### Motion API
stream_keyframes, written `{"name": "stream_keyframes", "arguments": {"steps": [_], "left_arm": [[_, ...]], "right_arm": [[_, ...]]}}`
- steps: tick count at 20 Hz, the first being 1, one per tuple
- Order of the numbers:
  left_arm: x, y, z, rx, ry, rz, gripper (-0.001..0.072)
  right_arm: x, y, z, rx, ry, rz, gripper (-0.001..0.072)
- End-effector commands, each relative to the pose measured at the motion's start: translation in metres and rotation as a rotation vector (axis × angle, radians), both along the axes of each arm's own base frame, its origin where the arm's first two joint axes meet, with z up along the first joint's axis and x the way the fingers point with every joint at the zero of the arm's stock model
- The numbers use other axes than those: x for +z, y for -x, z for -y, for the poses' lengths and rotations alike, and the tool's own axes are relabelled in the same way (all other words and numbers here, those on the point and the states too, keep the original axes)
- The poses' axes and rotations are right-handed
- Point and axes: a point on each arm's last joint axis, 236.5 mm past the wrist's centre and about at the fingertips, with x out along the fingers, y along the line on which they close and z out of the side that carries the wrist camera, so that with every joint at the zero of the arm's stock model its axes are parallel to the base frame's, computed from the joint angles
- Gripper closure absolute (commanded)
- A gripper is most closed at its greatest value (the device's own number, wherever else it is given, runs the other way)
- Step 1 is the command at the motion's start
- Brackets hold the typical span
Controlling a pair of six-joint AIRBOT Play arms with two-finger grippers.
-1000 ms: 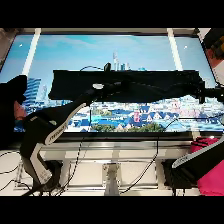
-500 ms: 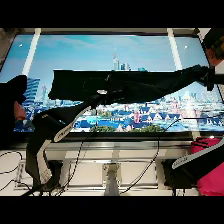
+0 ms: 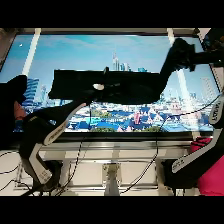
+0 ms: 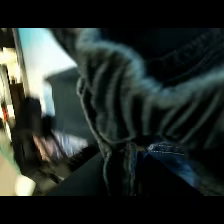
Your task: Fold the clothes and pants, and hang the long-sleeved shirts on hangers.
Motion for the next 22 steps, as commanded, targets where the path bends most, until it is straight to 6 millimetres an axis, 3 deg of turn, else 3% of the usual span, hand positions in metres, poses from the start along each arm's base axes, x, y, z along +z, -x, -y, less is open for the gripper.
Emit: {"name": "stream_keyframes", "arguments": {"steps": [1, 3, 5, 7, 9, 10, 11, 12, 13, 15, 18, 19, 20, 21, 22], "left_arm": [[0.093, -0.027, -0.058, 0.036, -0.074, 0.251, 0.0698], [0.144, -0.040, -0.102, 0.093, -0.100, 0.362, 0.0698], [0.182, -0.047, -0.140, 0.152, -0.113, 0.434, 0.0698], [0.203, -0.053, -0.169, 0.201, -0.128, 0.476, 0.0697], [0.207, -0.057, -0.187, 0.217, -0.130, 0.476, 0.0694], [0.204, -0.055, -0.190, 0.197, -0.130, 0.464, 0.0679], [0.200, -0.052, -0.189, 0.168, -0.131, 0.451, 0.0679], [0.197, -0.047, -0.187, 0.138, -0.129, 0.439, 0.0679], [0.196, -0.044, -0.186, 0.119, -0.127, 0.432, 0.0679], [0.195, -0.043, -0.185, 0.112, -0.126, 0.429, 0.0679], [0.195, -0.043, -0.185, 0.109, -0.125, 0.428, 0.0680], [0.194, -0.042, -0.184, 0.103, -0.124, 0.425, 0.0681], [0.193, -0.039, -0.182, 0.089, -0.123, 0.421, 0.0682], [0.192, -0.037, -0.180, 0.077, -0.122, 0.418, 0.0682], [0.191, -0.034, -0.177, 0.058, -0.119, 0.412, 0.0682]], "right_arm": [[-0.010, 0.017, -0.098, 0.196, 0.065, -0.011, 0.0674], [-0.026, 0.037, -0.151, 0.315, 0.128, -0.030, 0.0675], [-0.045, 0.064, -0.211, 0.441, 0.163, -0.049, 0.0675], [-0.062, 0.082, -0.259, 0.519, 0.193, -0.041, 0.0673], [-0.074, 0.089, -0.296, 0.553, 0.228, 0.008, 0.0637], [-0.074, 0.090, -0.305, 0.559, 0.239, 0.031, 0.0491], [-0.071, 0.093, -0.309, 0.571, 0.240, 0.039, 0.0255], [-0.067, 0.092, -0.309, 0.574, 0.239, 0.047, 0.0094], [-0.062, 0.090, -0.303, 0.574, 0.240, 0.048, 0.0049], [-0.053, 0.081, -0.281, 0.545, 0.242, 0.046, 0.0049], [-0.039, 0.060, -0.227, 0.463, 0.247, 0.041, 0.0054], [-0.035, 0.051, -0.205, 0.422, 0.250, 0.038, 0.0120], [-0.032, 0.042, -0.179, 0.385, 0.253, 0.036, 0.0289], [-0.032, 0.036, -0.152, 0.361, 0.260, 0.037, 0.0535], [-0.032, 0.028, -0.125, 0.320, 0.263, 0.037, 0.0665]]}}
